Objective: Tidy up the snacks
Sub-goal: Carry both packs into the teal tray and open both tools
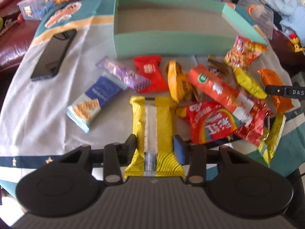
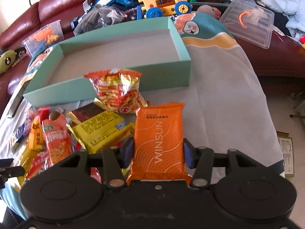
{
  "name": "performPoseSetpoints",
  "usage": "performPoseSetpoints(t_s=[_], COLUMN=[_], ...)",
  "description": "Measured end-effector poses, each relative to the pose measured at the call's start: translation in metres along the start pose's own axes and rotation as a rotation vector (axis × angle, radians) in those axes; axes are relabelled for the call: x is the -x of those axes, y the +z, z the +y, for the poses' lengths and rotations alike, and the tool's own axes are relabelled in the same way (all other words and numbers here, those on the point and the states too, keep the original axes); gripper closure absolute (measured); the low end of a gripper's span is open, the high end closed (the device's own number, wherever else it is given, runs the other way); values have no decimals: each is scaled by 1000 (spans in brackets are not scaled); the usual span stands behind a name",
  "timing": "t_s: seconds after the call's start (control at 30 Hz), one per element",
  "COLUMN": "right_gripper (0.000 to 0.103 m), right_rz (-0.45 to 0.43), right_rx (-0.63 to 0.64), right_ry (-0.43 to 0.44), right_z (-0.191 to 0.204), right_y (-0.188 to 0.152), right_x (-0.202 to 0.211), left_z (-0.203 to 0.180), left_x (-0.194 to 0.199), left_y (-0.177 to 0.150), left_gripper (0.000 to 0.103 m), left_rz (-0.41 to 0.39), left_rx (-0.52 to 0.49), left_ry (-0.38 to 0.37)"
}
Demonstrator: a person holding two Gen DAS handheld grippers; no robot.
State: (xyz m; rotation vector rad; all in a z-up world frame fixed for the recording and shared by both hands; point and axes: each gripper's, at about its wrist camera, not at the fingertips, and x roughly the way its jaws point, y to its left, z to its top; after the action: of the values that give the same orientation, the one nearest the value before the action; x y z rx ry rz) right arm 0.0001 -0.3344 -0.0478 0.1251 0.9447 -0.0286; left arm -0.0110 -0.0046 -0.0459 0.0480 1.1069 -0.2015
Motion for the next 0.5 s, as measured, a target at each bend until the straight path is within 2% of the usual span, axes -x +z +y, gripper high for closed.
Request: performPoseSetpoints(t_s=[0.07, 0.1, 0.13, 0.2, 0.23, 0.4, 0.5], right_gripper=[52, 52, 52, 52, 52, 52, 52], right_rz=[8, 11, 14, 21, 23, 7, -10], right_rx=[0, -4, -7, -3, 0, -6, -8], right_ry=[0, 2, 5, 12, 14, 17, 21], right_z=[1, 1, 1, 2, 3, 2, -1], right_y=[-3, -3, -4, -2, 0, 6, 6], right_x=[-2, -2, -2, -2, -3, -3, 1], left_z=[-4, -7, -9, -14, -15, -15, -9], left_x=[-6, -9, -14, -21, -20, -4, 10], left_y=[2, 3, 4, 6, 6, 6, 4], left_gripper=[51, 42, 38, 39, 53, 56, 56], left_rz=[14, 25, 41, 45, 29, 6, -12], left_rx=[-22, -31, -45, -87, -105, -119, -93], left_ry=[18, 26, 34, 52, 49, 28, 9])
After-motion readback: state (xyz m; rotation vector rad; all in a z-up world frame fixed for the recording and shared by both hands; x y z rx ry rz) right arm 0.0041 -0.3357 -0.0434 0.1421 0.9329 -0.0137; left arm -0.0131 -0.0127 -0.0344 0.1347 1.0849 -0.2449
